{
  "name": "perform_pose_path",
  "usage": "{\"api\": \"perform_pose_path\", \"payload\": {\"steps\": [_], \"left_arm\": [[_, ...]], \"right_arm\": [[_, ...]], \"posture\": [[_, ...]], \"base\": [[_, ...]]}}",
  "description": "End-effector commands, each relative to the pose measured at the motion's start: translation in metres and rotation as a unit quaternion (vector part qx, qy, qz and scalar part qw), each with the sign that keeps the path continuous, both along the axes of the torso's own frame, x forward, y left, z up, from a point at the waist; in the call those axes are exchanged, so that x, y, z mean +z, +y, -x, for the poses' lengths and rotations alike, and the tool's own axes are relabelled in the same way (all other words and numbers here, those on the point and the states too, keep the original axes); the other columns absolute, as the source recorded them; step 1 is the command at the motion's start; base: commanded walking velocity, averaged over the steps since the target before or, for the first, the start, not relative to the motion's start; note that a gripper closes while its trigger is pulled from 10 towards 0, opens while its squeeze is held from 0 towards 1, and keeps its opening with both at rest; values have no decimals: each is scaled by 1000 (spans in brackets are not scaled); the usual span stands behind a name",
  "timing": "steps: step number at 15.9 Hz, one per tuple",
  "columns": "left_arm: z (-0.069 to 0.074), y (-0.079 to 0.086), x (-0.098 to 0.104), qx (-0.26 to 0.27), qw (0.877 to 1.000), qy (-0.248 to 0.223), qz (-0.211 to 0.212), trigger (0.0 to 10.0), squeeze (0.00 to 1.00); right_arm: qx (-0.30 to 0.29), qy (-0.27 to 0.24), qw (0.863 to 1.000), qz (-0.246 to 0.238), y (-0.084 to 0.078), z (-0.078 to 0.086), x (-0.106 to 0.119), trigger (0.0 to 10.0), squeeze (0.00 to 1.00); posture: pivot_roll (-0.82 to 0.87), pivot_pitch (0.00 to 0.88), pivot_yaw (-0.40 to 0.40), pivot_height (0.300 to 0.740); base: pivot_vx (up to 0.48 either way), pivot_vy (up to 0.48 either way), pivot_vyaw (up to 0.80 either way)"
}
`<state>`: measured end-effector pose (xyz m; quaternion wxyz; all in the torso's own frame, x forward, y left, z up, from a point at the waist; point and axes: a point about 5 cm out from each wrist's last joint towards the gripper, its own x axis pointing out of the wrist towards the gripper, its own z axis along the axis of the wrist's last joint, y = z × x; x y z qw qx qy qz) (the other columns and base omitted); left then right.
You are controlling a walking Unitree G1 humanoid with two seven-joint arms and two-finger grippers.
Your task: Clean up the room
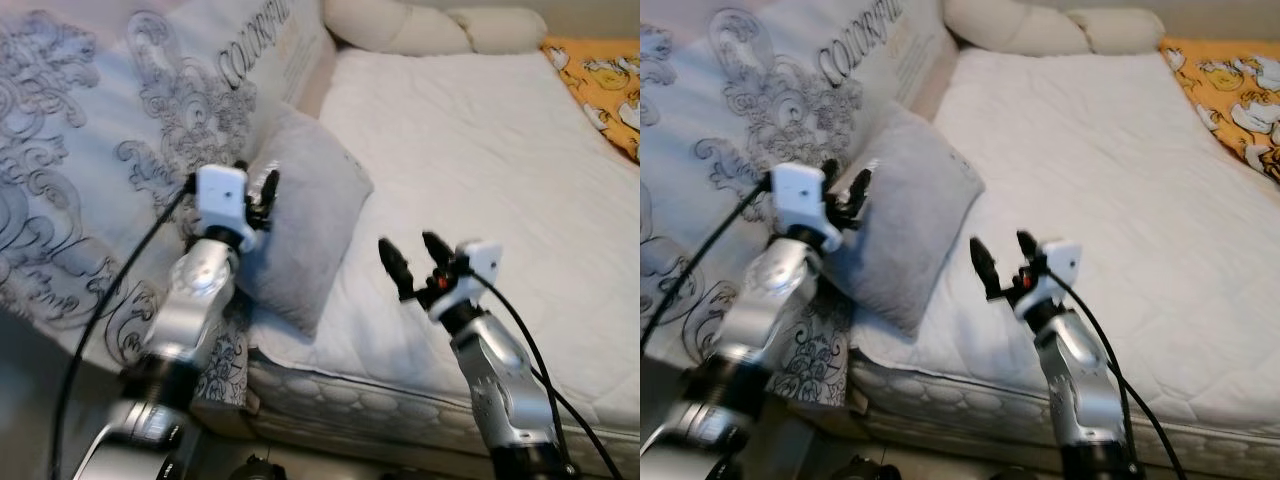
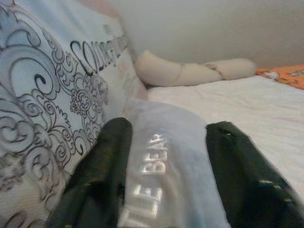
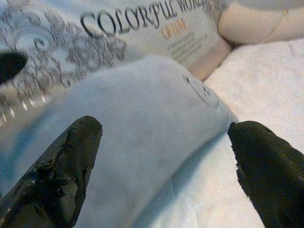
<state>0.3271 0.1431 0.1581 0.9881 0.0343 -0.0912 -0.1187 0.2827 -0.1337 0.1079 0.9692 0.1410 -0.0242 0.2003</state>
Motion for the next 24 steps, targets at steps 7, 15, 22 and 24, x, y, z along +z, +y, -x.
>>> {"api": "perform_pose_path", "payload": {"steps": [7,15,22,24], "left_arm": [[50,37,-7,50,996,72,-28,10000,1000],[64,50,-20,83,986,133,-55,10000,1000],[65,47,-21,84,985,140,-54,10000,1000],[63,46,-23,84,985,138,-57,10000,1000]], "right_arm": [[-56,29,998,15,0,5,9,10000,1000],[-88,69,992,52,-9,16,-1,10000,1000],[-98,88,989,70,-14,17,-7,10000,1000],[-106,93,987,74,-18,17,-8,10000,1000]], "posture": [[-139,0,-15,740],[-156,0,-6,740],[-153,0,-24,740],[-156,0,-24,740]], "base": [[0,-422,0],[0,-480,0],[0,-480,0],[0,-480,0]]}}
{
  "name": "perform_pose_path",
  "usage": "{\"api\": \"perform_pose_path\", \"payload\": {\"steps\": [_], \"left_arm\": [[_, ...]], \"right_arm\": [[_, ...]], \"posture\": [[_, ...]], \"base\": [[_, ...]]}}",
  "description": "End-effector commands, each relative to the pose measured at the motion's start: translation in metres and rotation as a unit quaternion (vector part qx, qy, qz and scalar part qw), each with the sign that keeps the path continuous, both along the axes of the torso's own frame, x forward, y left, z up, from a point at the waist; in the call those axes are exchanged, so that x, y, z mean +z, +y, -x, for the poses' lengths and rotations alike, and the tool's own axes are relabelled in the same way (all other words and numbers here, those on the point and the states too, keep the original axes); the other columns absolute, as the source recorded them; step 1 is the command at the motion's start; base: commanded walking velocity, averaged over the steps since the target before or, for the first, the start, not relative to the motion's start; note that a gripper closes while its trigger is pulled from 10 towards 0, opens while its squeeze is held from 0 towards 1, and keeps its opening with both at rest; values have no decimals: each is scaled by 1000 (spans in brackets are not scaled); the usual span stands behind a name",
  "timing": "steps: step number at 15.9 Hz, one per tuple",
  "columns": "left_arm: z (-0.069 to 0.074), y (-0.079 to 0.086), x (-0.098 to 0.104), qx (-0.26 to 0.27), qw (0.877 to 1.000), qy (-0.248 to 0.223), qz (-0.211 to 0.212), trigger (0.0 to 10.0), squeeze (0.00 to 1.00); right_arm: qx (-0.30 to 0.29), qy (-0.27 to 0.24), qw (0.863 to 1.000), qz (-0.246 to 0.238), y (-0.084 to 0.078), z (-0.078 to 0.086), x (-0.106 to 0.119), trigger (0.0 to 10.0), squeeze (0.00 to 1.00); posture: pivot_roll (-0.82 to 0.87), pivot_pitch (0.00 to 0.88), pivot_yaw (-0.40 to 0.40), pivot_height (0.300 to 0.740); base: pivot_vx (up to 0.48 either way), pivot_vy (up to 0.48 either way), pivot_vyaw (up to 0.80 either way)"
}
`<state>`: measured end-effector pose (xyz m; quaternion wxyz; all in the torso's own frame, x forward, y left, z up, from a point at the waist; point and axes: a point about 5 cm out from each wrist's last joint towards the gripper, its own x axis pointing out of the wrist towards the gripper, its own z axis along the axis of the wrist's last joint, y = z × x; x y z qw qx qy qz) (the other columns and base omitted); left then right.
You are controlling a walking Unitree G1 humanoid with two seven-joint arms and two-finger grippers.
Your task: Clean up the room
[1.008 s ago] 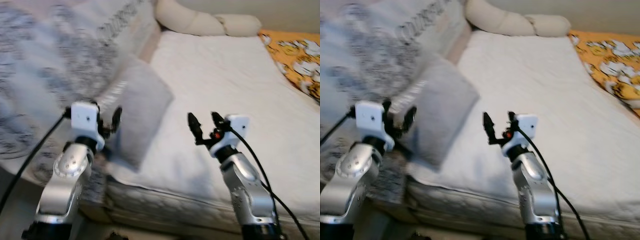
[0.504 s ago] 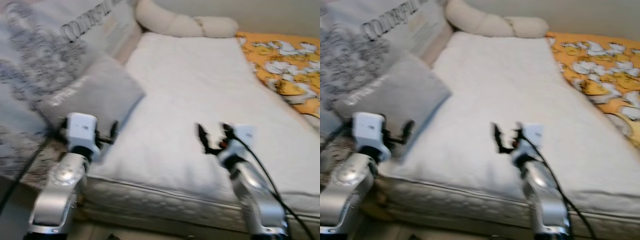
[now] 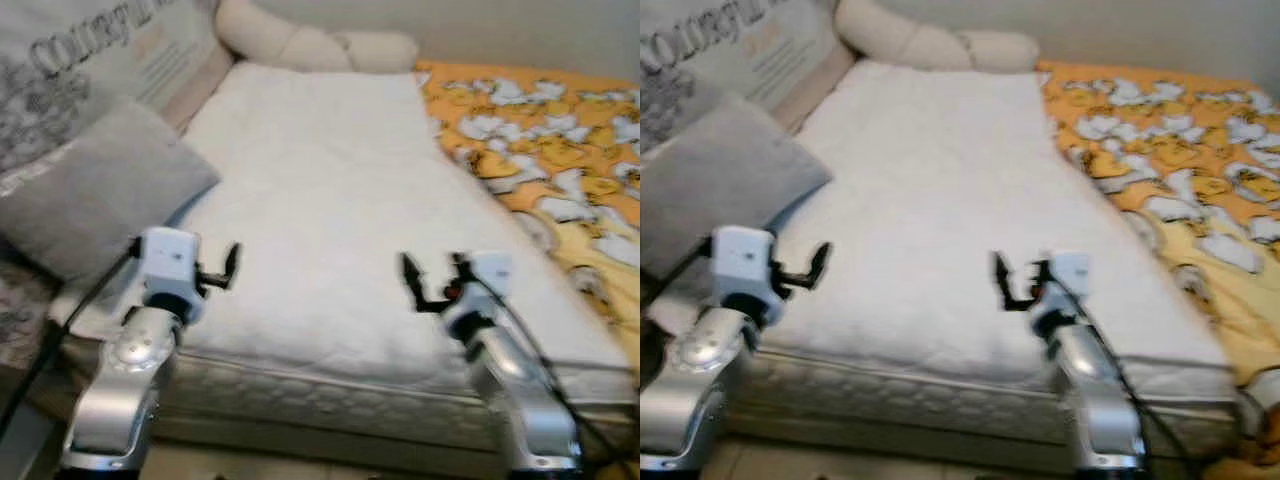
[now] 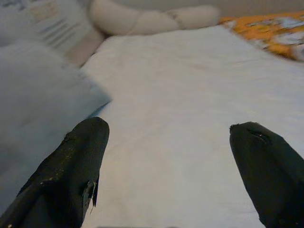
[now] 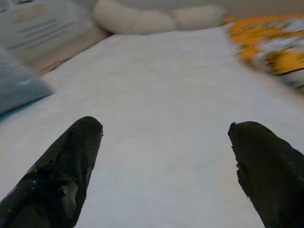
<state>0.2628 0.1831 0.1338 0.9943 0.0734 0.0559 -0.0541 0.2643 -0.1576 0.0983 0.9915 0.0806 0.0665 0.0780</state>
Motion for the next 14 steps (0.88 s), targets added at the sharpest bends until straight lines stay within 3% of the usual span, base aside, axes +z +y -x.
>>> {"api": "perform_pose_path", "payload": {"steps": [1,6,14], "left_arm": [[-1,5,0,9,1000,0,-8,10000,1000],[-2,3,-2,4,1000,4,-9,10000,1000],[2,4,-7,0,1000,11,-19,10000,1000]], "right_arm": [[4,-1,1000,-1,5,-1,1,10000,1000],[-10,5,1000,7,-4,-2,-4,10000,1000],[-1,16,1000,15,-3,2,-12,10000,1000]], "posture": [[-156,0,-24,740],[-156,0,-23,740],[-155,0,-26,740]], "base": [[0,-480,0],[0,-480,0],[0,-480,0]]}}
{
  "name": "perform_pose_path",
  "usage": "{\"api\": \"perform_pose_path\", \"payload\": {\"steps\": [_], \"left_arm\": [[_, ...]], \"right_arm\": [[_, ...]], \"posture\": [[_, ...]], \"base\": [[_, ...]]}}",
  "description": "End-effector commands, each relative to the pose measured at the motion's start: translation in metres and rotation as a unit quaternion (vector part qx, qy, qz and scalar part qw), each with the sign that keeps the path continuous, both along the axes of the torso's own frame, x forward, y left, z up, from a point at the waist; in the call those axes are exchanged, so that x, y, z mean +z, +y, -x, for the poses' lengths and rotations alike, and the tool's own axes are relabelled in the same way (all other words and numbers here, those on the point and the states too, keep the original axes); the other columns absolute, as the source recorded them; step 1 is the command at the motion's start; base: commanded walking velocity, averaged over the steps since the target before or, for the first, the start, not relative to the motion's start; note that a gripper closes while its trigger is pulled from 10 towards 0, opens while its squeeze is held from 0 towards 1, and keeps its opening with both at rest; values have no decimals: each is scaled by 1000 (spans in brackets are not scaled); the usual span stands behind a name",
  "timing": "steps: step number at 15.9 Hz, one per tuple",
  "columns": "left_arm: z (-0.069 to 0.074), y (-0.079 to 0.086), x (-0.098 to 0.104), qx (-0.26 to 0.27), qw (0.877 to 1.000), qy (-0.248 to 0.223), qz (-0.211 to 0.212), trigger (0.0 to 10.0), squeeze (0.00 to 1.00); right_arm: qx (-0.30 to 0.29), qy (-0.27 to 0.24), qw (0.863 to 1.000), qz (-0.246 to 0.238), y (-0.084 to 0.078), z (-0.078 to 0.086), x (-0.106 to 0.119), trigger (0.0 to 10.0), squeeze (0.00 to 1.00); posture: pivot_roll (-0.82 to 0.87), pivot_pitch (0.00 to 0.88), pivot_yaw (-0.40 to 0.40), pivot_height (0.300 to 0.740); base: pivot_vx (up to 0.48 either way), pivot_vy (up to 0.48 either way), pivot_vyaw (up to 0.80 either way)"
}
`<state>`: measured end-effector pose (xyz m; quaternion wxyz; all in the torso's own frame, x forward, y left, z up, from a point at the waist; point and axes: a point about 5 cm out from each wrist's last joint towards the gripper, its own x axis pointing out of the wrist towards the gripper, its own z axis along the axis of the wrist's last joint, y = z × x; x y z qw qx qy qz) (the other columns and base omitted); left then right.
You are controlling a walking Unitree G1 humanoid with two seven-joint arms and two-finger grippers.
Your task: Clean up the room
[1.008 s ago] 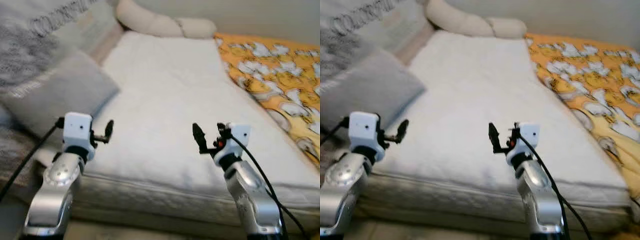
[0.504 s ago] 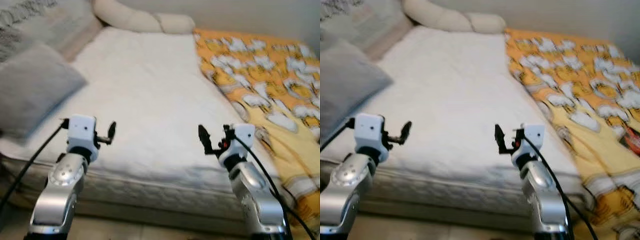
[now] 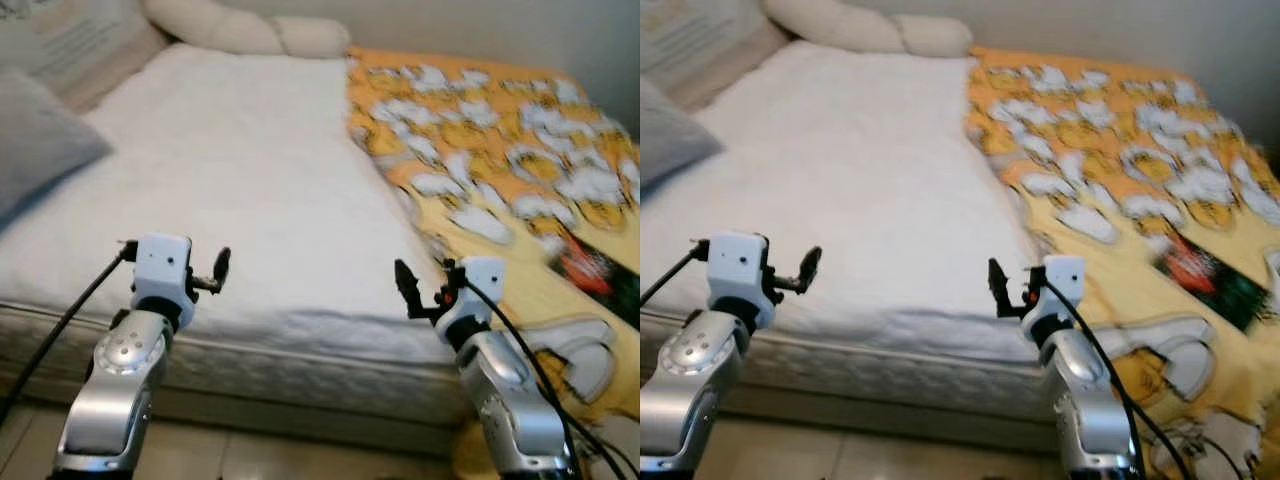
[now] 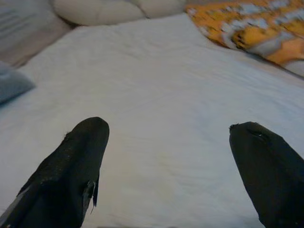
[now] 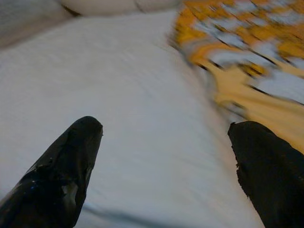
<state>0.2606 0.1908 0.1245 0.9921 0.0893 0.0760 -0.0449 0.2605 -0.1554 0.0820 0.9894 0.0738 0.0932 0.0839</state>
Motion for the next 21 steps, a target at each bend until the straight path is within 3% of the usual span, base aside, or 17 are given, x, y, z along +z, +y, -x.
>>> {"api": "perform_pose_path", "payload": {"steps": [1,9,21], "left_arm": [[0,-5,3,-13,1000,-8,-1,10000,1000],[0,-3,4,-15,1000,-10,-3,10000,1000],[1,-5,1,-12,1000,-8,0,10000,1000]], "right_arm": [[-7,-10,1000,10,-5,-1,4,10000,1000],[-5,-4,1000,13,-5,2,-2,10000,1000],[12,-1,1000,15,-5,1,-3,10000,1000]], "posture": [[-154,0,-26,740],[-154,0,-18,740],[-156,0,-32,740]], "base": [[0,-480,0],[0,-480,250],[0,-480,800]]}}
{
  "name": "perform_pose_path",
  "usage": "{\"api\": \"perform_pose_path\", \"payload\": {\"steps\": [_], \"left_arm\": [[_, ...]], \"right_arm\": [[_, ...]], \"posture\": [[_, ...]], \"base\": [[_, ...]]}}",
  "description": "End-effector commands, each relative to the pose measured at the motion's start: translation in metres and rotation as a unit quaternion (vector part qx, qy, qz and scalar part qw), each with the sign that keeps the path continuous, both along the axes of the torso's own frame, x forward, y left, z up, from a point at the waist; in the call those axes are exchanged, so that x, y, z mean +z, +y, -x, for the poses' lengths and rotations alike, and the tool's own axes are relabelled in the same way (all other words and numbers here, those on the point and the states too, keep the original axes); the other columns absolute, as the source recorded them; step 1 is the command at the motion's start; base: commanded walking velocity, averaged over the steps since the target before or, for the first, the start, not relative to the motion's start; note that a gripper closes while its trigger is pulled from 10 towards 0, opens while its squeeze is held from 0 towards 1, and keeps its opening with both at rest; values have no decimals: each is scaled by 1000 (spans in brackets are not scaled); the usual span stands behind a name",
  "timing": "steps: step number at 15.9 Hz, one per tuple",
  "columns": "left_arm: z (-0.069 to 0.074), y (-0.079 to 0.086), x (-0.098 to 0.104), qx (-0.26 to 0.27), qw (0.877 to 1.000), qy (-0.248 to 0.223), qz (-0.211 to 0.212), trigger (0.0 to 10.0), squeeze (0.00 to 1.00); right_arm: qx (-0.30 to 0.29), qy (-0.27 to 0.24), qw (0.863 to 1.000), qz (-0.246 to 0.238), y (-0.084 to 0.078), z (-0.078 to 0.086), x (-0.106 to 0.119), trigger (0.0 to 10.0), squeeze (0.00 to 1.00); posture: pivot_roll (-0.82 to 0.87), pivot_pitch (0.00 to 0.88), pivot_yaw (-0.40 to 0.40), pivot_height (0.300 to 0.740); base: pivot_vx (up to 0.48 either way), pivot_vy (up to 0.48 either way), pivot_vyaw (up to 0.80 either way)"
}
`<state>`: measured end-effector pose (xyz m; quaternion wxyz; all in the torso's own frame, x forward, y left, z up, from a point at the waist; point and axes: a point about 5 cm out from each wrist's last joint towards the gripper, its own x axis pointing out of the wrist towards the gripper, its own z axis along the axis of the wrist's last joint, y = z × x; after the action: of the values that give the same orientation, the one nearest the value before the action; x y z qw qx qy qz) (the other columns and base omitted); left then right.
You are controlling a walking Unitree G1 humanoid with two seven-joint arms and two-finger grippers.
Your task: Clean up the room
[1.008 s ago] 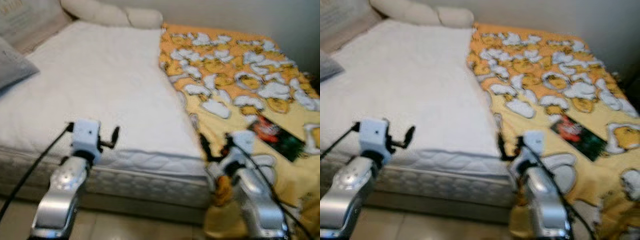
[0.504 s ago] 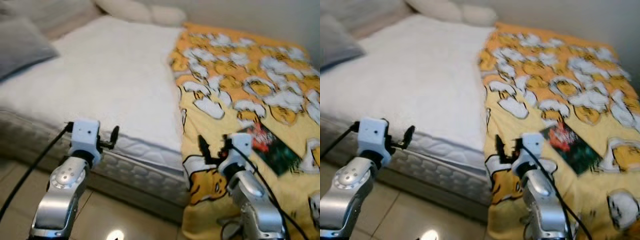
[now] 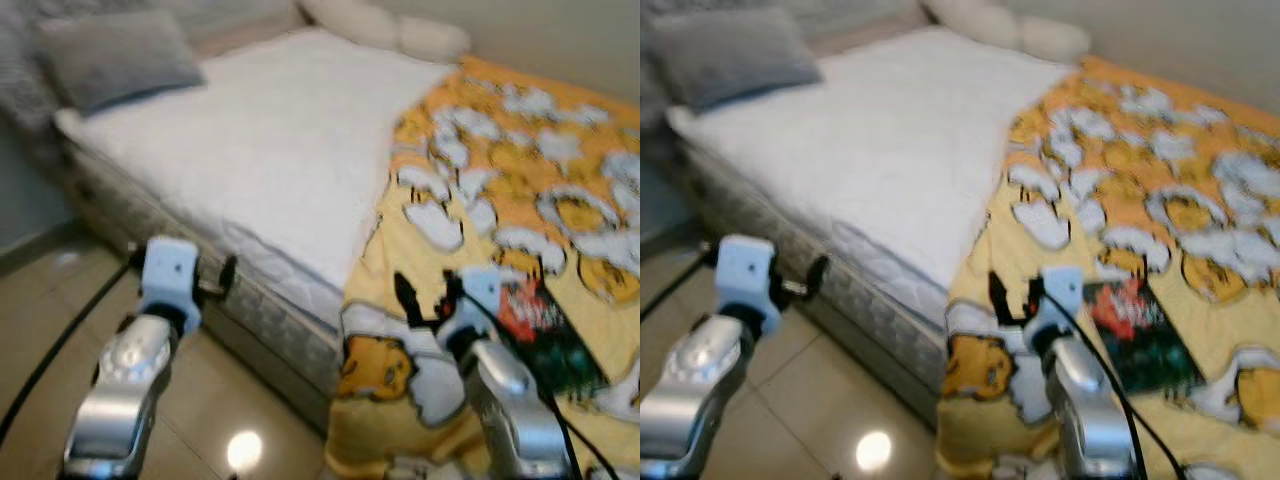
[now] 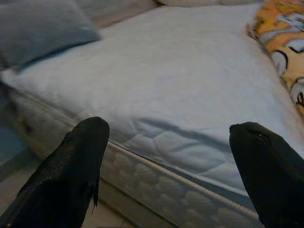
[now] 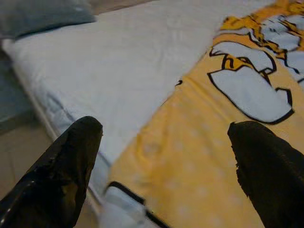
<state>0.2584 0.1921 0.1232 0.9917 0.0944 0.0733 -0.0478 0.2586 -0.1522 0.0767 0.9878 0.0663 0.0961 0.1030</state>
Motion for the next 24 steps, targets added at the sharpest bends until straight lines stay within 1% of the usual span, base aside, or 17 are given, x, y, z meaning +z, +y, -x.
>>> {"api": "perform_pose_path", "payload": {"steps": [1,4,6,7,9,14,17,19,21,22,23,24], "left_arm": [[0,-6,2,-7,1000,-5,5,10000,1000],[2,-4,2,-3,1000,-6,6,10000,1000],[1,-3,3,-2,1000,-8,13,10000,1000],[0,-5,3,-8,1000,-5,19,10000,1000],[1,-10,2,-25,1000,0,9,10000,1000],[1,-13,1,-34,999,5,7,10000,1000],[2,-16,-1,-41,999,10,3,10000,1000],[3,-16,-3,-45,999,17,3,10000,996],[3,-18,-6,-55,998,24,3,10000,980],[3,-19,-6,-61,998,26,4,10000,980],[3,-21,-7,-80,996,33,8,10000,984],[3,-27,-8,-113,993,39,10,10000,980]], "right_arm": [[-3,-2,1000,9,-7,-1,2,10000,1000],[13,-2,1000,14,-3,-1,2,10000,1000],[16,2,1000,17,0,-2,1,10000,1000],[15,4,1000,15,0,-3,1,10000,1000],[11,5,1000,15,-1,-6,1,10000,1000],[11,6,1000,13,0,-7,1,10000,1000],[1,16,1000,12,-2,-6,-1,10000,1000],[-28,32,999,19,-9,-7,-5,10000,1000],[-89,61,993,37,-26,-10,-10,10000,1000],[-108,67,991,38,-32,-10,-11,10000,1000],[-147,82,985,35,-46,-10,-15,10000,1000],[-169,90,981,34,-61,-9,-16,10000,1000]], "posture": [[-156,0,-32,740],[-153,0,-41,740],[-158,0,-35,740],[-155,0,-33,740],[-157,0,-30,740],[-156,0,-27,740],[-151,0,-28,740],[-151,0,-28,740],[-148,0,-32,740],[-149,0,-32,740],[-149,0,-32,740],[-152,0,-31,740]], "base": [[0,-480,800],[0,-480,800],[0,-431,0],[0,0,0],[0,0,0],[0,0,0],[0,0,0],[0,0,0],[0,0,0],[0,0,0],[0,0,0],[0,0,0]]}}
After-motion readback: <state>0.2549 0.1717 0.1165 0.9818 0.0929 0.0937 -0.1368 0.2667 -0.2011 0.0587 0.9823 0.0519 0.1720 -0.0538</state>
